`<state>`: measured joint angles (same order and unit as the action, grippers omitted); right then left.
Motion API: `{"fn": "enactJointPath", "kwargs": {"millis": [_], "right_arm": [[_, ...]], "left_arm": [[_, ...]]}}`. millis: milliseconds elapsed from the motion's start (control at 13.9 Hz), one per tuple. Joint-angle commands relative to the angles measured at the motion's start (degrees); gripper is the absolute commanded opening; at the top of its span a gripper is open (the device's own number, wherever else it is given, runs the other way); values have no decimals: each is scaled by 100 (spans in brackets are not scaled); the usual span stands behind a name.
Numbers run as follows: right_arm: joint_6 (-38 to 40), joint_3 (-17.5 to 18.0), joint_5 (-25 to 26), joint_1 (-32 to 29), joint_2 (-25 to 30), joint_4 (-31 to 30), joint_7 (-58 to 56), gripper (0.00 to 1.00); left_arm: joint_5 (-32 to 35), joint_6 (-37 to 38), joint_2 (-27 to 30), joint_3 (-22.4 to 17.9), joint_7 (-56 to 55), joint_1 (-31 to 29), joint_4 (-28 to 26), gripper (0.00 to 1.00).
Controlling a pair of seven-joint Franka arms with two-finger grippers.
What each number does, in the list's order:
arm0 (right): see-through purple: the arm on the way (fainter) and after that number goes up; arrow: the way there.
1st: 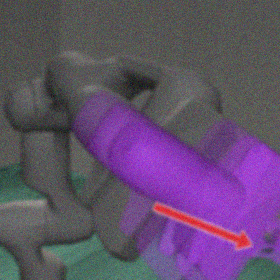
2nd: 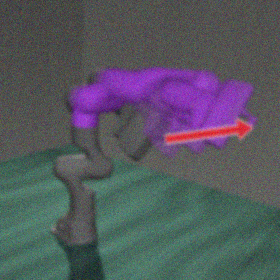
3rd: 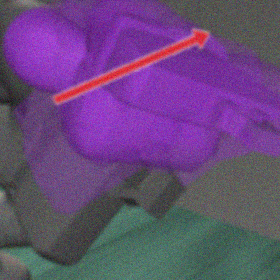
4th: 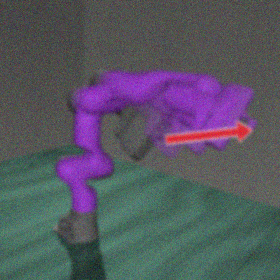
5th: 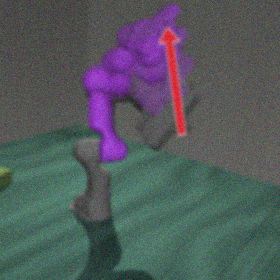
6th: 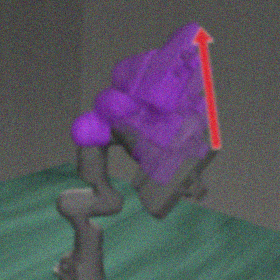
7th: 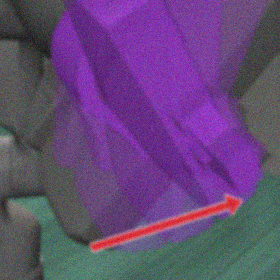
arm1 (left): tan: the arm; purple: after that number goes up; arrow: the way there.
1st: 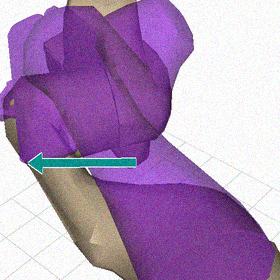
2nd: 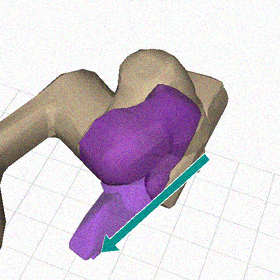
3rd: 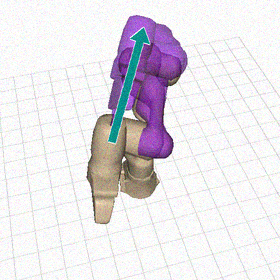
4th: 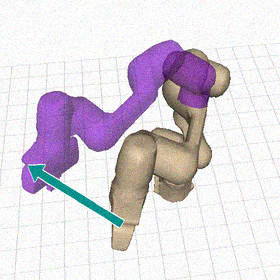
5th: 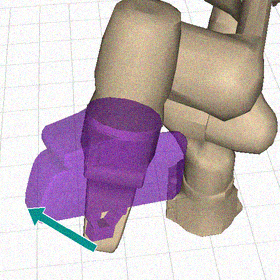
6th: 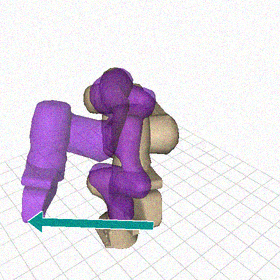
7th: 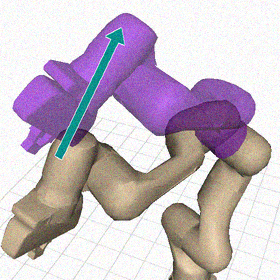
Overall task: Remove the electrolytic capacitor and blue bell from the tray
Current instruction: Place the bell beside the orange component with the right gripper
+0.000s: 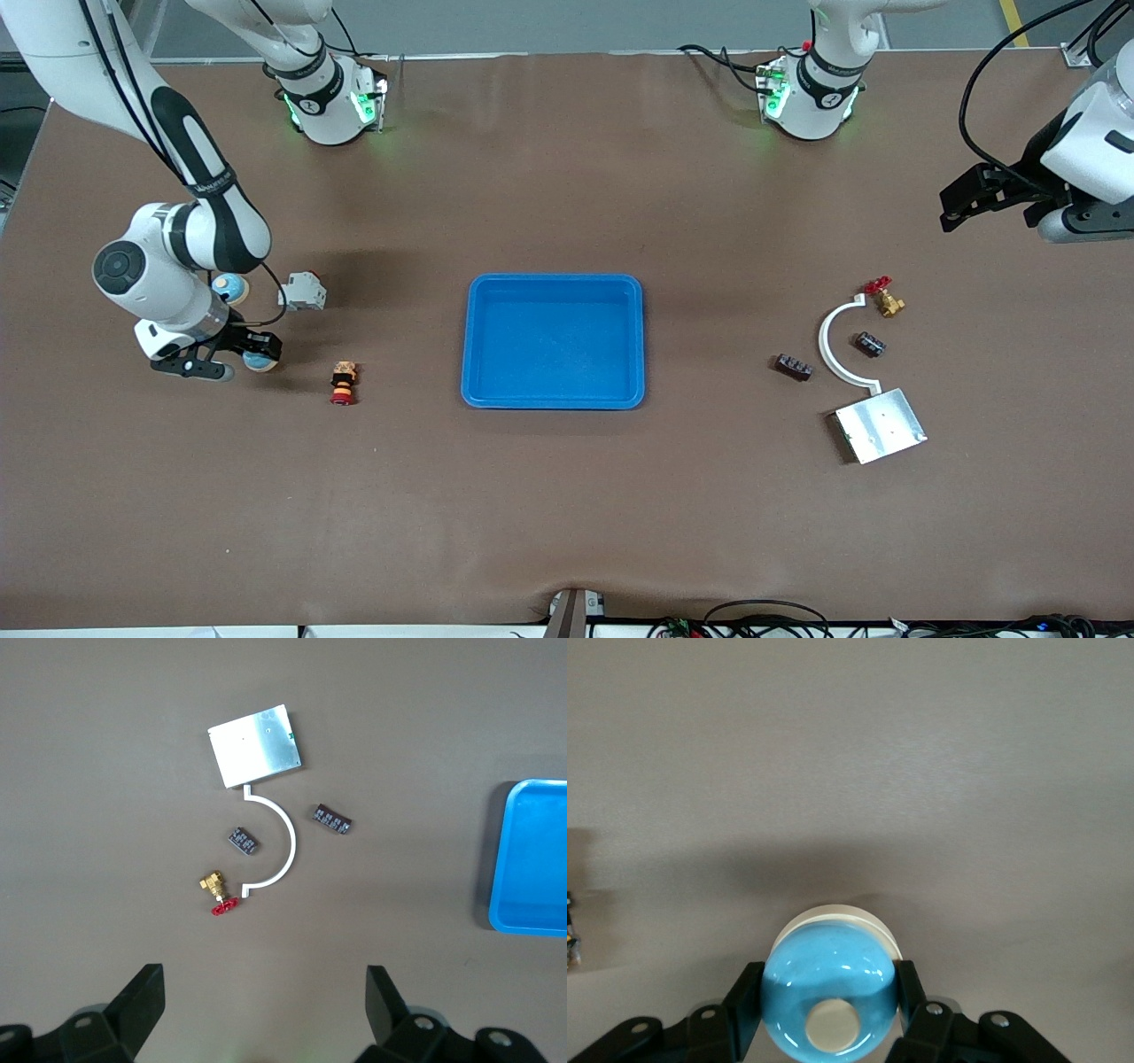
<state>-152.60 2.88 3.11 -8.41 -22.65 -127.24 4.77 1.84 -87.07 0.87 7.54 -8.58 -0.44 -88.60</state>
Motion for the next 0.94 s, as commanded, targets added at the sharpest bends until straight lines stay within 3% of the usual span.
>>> {"fn": "enactJointPath", "kwargs": {"millis": [0,576,648,864], "right_arm": [[-76,46,-12,67,-107,77,50,0],[-191,11,93,288,-608,428,288,0],[-182,11,94,244,-687,533,287,98],[-130,11,94,208,-714,613,235,100]], "left_arm": [[-52,68,1,10,-12,9,36,100],[-52,59,45,151,-240,0,-44,100],[-52,59,37,151,-240,-9,-44,100],[-52,68,45,151,-249,-9,-52,100]]}}
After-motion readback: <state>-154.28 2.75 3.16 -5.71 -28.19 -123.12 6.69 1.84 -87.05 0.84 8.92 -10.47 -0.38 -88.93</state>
